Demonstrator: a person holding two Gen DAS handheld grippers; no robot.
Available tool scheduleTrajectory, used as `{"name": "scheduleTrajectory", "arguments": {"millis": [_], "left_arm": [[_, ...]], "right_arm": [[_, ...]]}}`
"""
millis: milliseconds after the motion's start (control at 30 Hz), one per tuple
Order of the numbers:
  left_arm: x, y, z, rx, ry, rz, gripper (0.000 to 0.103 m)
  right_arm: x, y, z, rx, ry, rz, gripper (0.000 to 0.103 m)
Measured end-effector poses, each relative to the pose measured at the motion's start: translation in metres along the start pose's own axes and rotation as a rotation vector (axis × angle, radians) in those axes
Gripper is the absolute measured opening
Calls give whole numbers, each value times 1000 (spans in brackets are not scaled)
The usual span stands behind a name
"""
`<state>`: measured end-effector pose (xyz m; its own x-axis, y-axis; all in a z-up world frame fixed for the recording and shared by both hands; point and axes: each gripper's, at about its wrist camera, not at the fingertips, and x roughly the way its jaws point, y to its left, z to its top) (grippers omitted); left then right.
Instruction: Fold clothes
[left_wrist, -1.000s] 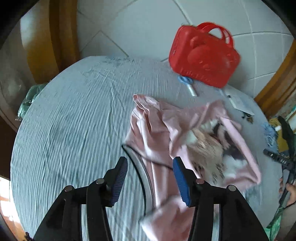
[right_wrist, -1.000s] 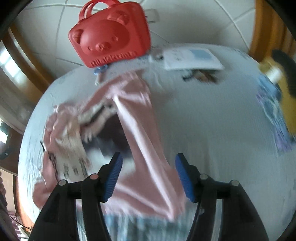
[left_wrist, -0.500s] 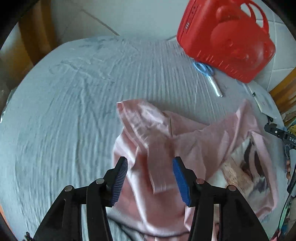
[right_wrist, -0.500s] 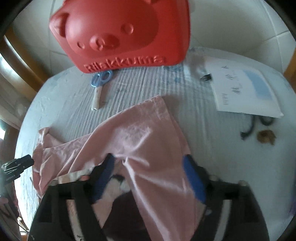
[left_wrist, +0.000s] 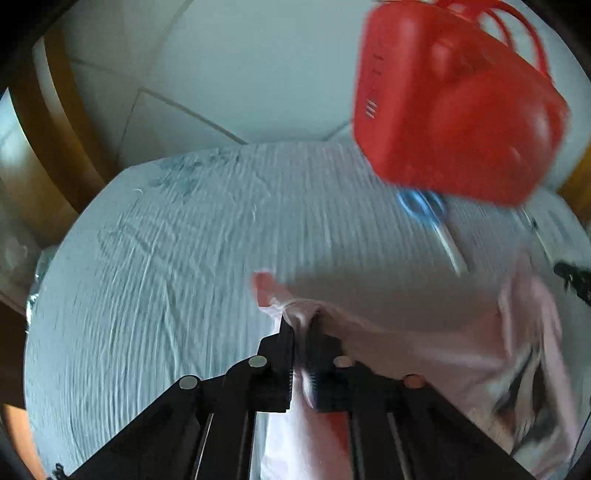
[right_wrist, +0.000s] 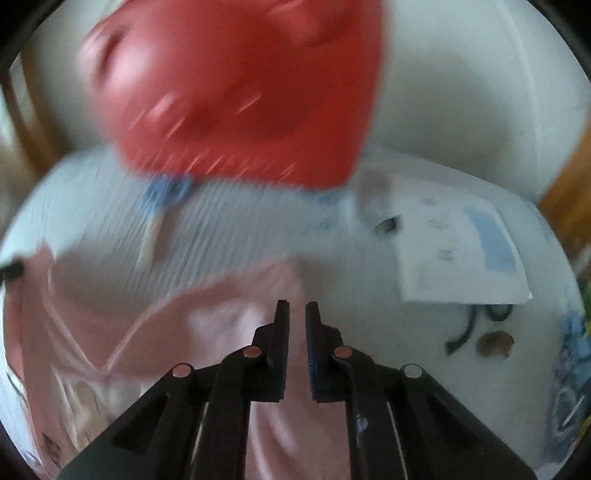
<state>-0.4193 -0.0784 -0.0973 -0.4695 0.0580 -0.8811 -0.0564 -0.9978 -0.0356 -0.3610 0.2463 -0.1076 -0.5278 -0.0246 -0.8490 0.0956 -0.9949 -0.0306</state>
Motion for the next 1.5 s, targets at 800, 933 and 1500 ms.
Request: {"name": "scheduleTrajectory", "arguments": {"millis": [800, 933, 1500], "left_arm": [[-110, 22, -251, -55, 188, -91, 71], [-108, 6, -279, -55, 195, -96, 71], [-106, 3, -304, -145, 180, 60, 5]], "right_arm": [[-136, -98, -237, 281, 176, 226, 72], [-137, -97, -252, 291, 199, 241, 72], [-105, -44, -246, 68, 249, -17, 21]]}}
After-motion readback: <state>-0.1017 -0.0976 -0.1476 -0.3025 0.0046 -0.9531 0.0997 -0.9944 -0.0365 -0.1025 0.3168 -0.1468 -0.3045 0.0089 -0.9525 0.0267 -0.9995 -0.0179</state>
